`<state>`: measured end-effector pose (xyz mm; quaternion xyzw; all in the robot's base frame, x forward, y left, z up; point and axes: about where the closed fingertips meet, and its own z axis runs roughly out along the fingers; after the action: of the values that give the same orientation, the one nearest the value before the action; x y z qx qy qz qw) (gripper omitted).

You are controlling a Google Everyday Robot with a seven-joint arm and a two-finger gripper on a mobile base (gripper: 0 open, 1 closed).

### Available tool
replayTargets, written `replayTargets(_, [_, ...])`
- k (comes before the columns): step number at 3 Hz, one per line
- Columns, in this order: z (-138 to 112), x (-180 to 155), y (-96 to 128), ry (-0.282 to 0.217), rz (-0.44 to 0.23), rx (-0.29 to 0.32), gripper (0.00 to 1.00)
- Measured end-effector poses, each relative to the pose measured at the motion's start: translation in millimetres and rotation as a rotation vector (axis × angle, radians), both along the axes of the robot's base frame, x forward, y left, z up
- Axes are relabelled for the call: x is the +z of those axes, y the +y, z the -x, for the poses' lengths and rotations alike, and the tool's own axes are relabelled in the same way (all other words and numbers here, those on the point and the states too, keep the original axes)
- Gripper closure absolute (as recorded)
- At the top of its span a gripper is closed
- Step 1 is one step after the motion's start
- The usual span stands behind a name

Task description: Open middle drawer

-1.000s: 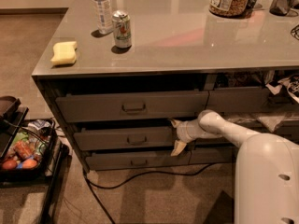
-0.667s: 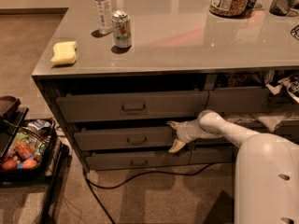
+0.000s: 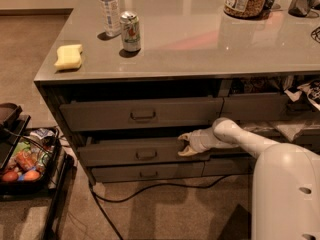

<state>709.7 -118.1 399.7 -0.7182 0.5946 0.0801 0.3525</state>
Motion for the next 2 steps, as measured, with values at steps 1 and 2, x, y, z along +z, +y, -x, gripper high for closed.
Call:
replayTargets(1, [0.0, 0.0, 0.0, 0.000, 0.000, 0.000, 0.58])
replayTargets(2, [10.7, -1.0, -0.2, 0.032, 0.010, 0.001, 0.50])
